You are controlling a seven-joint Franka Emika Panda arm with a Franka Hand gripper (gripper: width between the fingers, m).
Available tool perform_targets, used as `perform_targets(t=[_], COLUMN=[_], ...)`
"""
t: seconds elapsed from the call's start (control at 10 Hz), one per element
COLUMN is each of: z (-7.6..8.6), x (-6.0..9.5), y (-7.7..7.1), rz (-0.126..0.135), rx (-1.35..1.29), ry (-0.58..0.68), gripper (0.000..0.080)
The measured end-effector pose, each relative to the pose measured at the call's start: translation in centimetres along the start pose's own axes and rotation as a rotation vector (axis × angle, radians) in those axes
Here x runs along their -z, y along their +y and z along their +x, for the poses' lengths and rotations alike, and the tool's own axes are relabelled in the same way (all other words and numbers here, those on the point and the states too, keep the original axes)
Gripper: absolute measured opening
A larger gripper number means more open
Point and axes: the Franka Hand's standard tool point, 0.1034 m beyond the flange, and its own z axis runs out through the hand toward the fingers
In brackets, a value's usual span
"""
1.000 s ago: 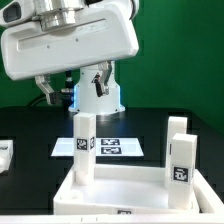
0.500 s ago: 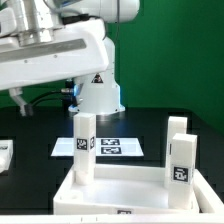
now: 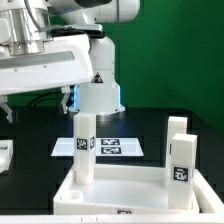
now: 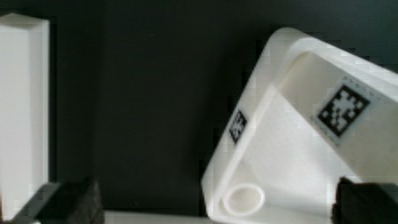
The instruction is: Assemble desk
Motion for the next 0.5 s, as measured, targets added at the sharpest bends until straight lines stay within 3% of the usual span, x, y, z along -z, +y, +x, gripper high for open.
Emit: perform_targets(t=[0.1, 0.3, 0.4, 0.5], z=[-1.2, -4.0, -5.7, -6.6], x=[-0.7, -1.1, -1.6, -2.1], y=[0.7, 2.2, 3.2, 3.9], rz=[0.001, -0.029, -0.039, -0.034], rx=[-0.032, -0.077, -0.056, -0.058], ry=[-0.030, -0.120, -0.108, -0.096], gripper=[0.0649, 0.0649, 0.0649, 0.0649])
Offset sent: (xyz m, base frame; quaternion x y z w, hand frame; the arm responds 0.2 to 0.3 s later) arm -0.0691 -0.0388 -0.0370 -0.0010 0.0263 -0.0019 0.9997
